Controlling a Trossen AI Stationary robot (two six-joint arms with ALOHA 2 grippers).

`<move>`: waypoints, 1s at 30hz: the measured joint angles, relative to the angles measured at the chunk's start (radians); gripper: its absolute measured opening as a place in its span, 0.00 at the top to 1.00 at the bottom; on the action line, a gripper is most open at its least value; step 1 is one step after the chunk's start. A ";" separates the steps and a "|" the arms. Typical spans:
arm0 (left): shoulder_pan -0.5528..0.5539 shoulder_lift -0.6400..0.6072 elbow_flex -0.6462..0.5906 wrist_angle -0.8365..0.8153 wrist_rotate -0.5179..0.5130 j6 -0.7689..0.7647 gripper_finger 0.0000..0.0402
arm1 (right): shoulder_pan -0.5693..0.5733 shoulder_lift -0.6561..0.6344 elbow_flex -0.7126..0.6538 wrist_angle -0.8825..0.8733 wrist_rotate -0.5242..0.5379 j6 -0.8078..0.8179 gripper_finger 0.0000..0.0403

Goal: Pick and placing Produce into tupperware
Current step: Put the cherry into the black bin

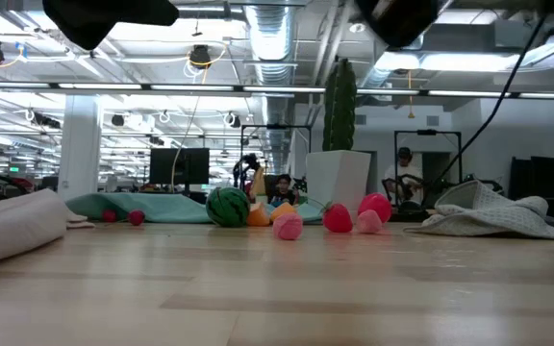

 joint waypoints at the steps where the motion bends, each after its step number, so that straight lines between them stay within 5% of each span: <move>1: 0.000 0.000 0.000 0.000 -0.001 0.000 0.57 | 0.021 -0.028 0.000 -0.034 0.031 -0.020 0.97; 11: 0.000 0.000 0.000 0.000 -0.024 0.001 0.57 | 0.259 -0.223 0.000 -0.385 0.588 -0.061 0.97; 16: 0.000 0.000 0.000 0.000 -0.025 0.002 0.57 | 0.360 -0.274 0.000 -0.428 0.679 0.018 0.96; 23: 0.000 0.000 0.000 -0.002 -0.031 0.003 0.57 | 0.459 -0.252 0.000 -0.683 0.855 0.370 0.96; 30: 0.000 0.000 0.000 -0.003 -0.032 0.006 0.57 | 0.520 -0.185 0.000 -0.747 0.870 0.595 0.93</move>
